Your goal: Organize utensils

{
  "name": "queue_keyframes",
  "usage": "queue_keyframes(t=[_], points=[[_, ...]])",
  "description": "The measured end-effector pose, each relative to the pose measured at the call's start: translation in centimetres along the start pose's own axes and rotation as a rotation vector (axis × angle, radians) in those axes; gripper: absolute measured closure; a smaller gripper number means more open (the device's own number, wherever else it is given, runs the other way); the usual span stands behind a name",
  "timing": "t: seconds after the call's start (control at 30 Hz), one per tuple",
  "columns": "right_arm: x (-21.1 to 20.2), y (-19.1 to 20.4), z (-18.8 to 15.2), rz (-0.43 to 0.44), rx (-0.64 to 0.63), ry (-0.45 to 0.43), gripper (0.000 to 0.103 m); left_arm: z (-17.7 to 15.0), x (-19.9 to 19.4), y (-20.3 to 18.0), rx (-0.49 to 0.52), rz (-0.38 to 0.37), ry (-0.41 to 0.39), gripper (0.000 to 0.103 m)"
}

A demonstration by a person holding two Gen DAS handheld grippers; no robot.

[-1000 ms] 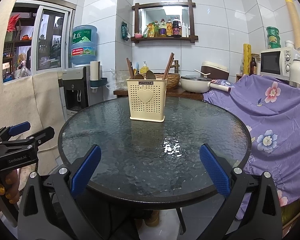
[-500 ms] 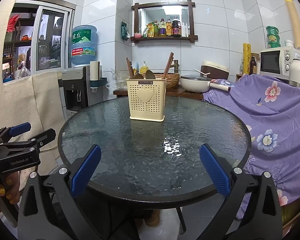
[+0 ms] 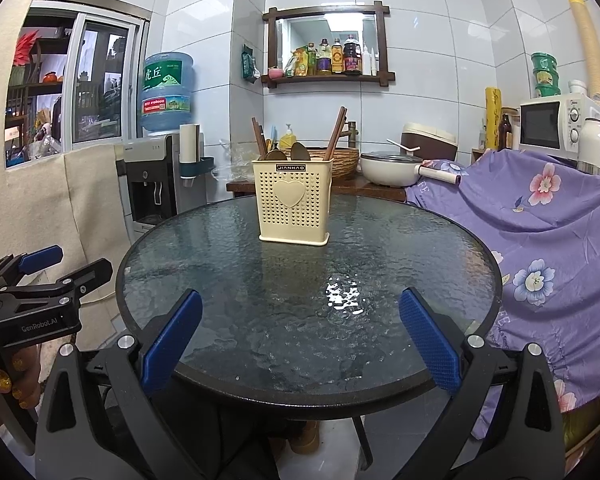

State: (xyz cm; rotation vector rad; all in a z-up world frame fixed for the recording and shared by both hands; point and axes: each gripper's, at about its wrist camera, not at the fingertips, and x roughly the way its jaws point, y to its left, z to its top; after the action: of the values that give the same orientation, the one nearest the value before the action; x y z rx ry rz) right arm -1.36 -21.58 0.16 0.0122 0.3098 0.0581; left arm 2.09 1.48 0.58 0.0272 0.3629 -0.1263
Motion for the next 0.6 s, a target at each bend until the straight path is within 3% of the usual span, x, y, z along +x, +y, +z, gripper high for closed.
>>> queue_keyframes(t=[0.6], points=[[-0.1, 0.1, 1.2, -0.003, -0.013, -0.030, 0.006, 1.1, -0.2, 0.1, -0.006, -0.002, -0.035, 0.006]])
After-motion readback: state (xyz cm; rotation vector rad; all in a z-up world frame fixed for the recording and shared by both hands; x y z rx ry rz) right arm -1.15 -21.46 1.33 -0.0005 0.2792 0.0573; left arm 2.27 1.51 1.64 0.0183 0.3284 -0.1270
